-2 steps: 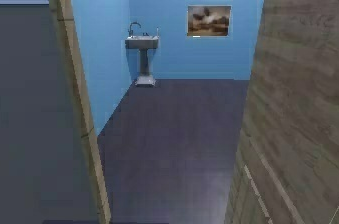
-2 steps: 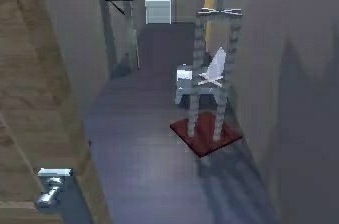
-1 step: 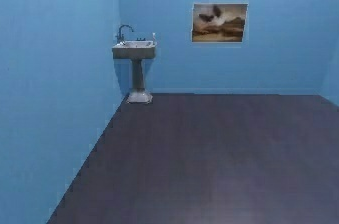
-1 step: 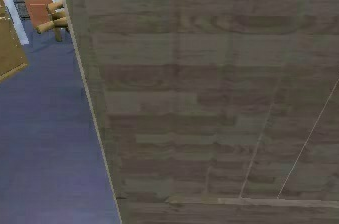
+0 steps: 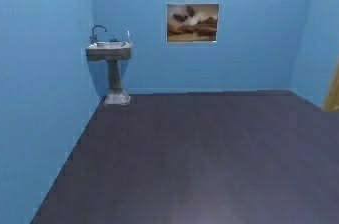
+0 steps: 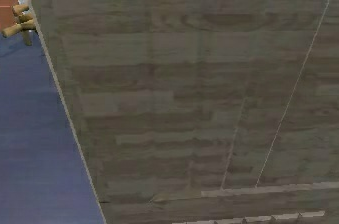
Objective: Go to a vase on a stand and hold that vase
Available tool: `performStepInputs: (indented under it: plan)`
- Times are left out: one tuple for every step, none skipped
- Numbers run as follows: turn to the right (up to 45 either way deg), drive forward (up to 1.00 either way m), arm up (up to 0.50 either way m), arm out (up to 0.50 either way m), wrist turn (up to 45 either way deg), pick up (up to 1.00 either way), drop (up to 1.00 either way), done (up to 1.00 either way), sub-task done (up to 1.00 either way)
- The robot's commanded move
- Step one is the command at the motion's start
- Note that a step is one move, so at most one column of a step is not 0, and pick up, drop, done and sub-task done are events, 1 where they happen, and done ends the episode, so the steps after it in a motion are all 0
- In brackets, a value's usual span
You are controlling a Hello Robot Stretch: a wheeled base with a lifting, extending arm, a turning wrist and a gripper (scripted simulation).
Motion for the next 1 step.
performStepInputs:
  plan:
    - [0.0, 0.2, 0.0, 0.0, 0.0, 0.0, 0.0, 0.0, 0.0]
